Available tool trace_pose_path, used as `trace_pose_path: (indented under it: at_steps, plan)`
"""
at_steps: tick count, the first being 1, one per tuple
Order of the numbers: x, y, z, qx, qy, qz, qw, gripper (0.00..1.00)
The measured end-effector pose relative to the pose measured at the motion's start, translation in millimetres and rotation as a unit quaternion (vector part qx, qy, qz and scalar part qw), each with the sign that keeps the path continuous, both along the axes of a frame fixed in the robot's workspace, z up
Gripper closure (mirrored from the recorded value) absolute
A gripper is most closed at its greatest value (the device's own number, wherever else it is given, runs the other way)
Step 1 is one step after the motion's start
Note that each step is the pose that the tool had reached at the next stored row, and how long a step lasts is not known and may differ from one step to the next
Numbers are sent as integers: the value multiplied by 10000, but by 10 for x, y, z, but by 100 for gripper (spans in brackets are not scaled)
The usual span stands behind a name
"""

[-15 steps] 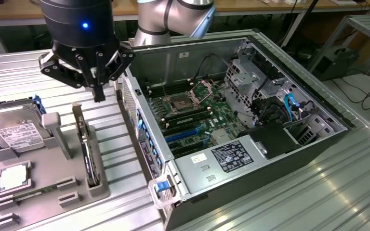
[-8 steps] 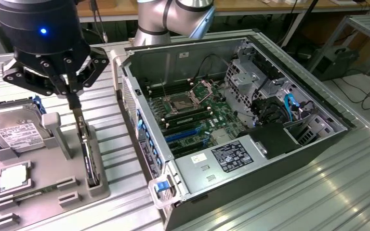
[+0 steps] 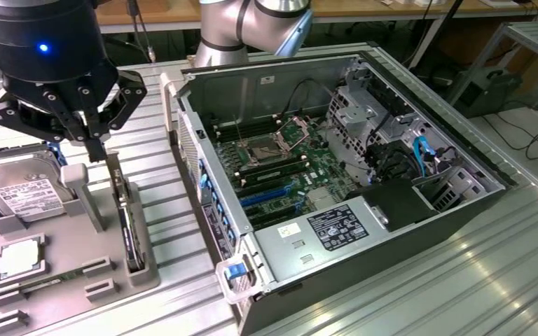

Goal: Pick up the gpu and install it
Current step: 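Pick up the gpu and move the gpu toward the slot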

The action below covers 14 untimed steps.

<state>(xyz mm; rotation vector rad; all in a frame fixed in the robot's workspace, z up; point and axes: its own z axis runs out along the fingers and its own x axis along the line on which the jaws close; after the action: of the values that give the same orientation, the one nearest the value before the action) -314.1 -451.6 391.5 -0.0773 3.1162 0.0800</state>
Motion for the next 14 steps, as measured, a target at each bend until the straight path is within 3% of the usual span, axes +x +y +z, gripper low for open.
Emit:
trace_pose_path:
  at_steps: [2, 4, 5, 6, 8, 9, 11, 12, 14]
  plan:
    - [0, 0, 0, 0, 0, 0, 10000, 89]
    - [0, 0, 0, 0, 0, 0, 10000, 76]
    - [0, 0, 0, 0, 0, 0, 10000, 76]
    - [0, 0, 0, 0, 0, 0, 10000, 58]
    - [0, 0, 0, 0, 0, 0, 10000, 40]
    - [0, 0, 0, 0, 0, 0, 10000, 40]
    - [0, 0, -6, -2, -1, 0, 10000, 28]
    - [-1, 15, -25, -36, -1, -9, 10000, 22]
    - [0, 22, -45, -71, -1, -36, 10000, 22]
